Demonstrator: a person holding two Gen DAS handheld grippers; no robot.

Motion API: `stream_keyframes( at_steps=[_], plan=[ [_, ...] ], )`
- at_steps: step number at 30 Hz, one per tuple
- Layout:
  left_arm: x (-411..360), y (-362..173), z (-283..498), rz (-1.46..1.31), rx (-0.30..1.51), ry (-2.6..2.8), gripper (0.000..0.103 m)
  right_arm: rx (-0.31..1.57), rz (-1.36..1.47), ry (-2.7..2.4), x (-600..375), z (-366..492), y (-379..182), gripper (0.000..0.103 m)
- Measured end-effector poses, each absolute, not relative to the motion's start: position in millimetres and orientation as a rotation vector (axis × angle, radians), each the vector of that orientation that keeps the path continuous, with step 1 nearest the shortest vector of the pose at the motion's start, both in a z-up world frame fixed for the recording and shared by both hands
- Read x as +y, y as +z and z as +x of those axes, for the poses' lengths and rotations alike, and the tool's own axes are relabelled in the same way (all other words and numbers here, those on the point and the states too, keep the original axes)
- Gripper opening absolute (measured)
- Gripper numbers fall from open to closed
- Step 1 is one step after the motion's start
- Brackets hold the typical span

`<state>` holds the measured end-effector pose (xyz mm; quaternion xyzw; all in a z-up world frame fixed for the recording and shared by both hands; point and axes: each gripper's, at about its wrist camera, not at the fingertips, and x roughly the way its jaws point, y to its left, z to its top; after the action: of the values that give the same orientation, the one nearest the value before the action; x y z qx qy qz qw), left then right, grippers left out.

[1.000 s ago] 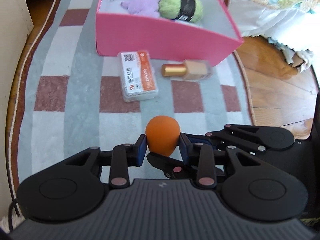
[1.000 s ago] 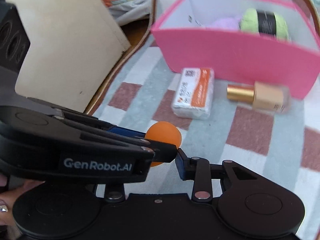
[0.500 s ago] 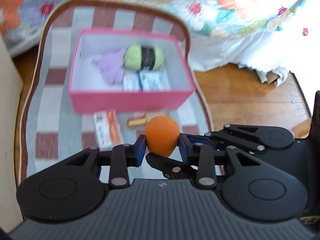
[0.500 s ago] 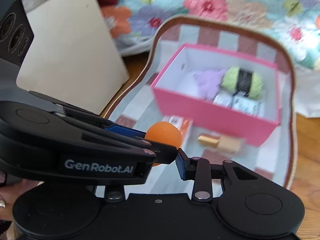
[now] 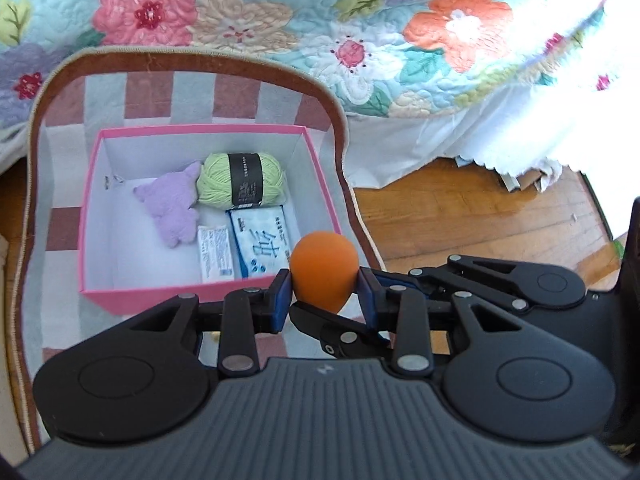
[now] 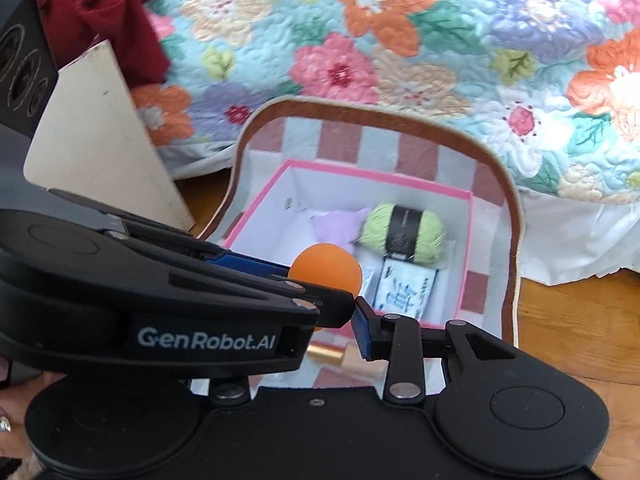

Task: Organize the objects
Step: 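Lift the sponge and carry it over the pink box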

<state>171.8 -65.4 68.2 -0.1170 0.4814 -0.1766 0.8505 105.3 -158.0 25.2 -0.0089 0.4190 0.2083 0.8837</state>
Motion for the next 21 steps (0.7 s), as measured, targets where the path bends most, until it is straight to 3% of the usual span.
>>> stream_keyframes(
  at_steps=[11, 21],
  plan=[
    [-62.9, -20.0, 265.3, -0.418, 1.100, -0.349, 0.034, 0.958, 0.001, 0.433, -175.4, 194.4, -31.4, 0.041],
    [-59.6, -82.1, 297.1, -0.538, 1.121, -0.327, 0.034, 1.085, -0.121, 0.388, -166.1, 248.7, -81.0, 0.041]
  ],
)
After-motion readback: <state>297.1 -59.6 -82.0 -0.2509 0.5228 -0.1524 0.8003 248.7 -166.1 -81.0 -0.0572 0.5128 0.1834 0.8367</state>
